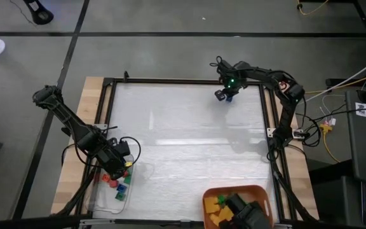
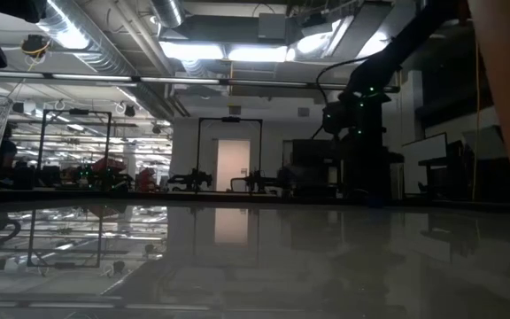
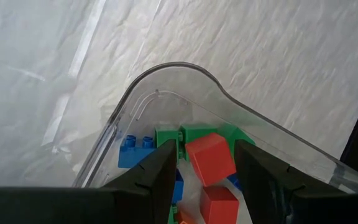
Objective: Sort blocks by size
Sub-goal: Put the small blue game piece into the transparent bin
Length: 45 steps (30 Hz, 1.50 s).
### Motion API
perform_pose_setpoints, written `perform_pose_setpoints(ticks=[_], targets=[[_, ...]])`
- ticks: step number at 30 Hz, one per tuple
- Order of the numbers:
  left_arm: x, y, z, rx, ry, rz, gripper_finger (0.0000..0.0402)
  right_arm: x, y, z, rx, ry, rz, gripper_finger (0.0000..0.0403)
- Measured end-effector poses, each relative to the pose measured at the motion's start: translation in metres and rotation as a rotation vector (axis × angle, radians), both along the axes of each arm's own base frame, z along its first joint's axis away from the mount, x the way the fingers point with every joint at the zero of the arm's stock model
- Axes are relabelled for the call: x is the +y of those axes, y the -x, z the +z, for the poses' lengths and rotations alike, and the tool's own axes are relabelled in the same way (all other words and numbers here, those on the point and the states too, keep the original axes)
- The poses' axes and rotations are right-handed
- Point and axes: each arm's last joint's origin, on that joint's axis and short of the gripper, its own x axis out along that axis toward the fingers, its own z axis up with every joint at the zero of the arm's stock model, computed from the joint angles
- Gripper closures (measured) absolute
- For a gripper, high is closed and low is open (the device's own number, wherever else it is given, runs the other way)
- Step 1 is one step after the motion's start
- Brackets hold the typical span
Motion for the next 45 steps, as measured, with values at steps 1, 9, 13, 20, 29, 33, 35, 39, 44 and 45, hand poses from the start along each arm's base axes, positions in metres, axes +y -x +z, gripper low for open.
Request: perform_pose_setpoints(ticks=[1, 9, 13, 20, 29, 33, 35, 39, 44, 45], targets=[[0.000, 0.000, 0.000, 0.000, 0.000, 0.000, 0.0253, -0.004, 0.003, 0.000, -0.005, 0.006, -0.013, 0.0402], [0.000, 0.000, 0.000, -0.002, -0.004, -0.002, 0.0253, -0.030, 0.027, -0.006, -0.038, 0.002, -0.112, 0.0402], [0.000, 0.000, 0.000, -0.007, -0.018, -0.028, 0.0253, -0.033, 0.026, -0.005, -0.056, -0.028, -0.109, 0.0402], [0.003, -0.003, 0.000, -0.009, -0.023, -0.013, 0.0253, -0.036, 0.022, -0.003, -0.110, -0.028, -0.084, 0.0402], [0.010, -0.008, 0.000, -0.014, -0.042, -0.015, 0.0253, -0.030, 0.007, -0.002, -0.164, -0.021, -0.038, 0.0402], [0.013, -0.010, 0.000, -0.016, -0.054, -0.025, 0.0253, -0.018, -0.009, -0.002, -0.183, -0.028, 0.016, 0.0402], [0.015, -0.012, 0.000, -0.026, -0.055, -0.026, 0.0253, -0.012, -0.015, -0.002, -0.186, -0.037, 0.038, 0.0402], [0.016, -0.019, 0.002, -0.074, -0.041, -0.039, 0.0253, -0.004, -0.023, -0.002, -0.186, -0.045, 0.070, 0.0402], [0.017, -0.026, 0.005, -0.133, -0.031, -0.062, 0.0253, -0.004, -0.023, -0.002, -0.189, -0.047, 0.072, 0.0402], [0.017, -0.027, 0.006, -0.145, -0.028, -0.065, 0.0253, -0.004, -0.023, -0.002, -0.188, -0.045, 0.072, 0.0402]])
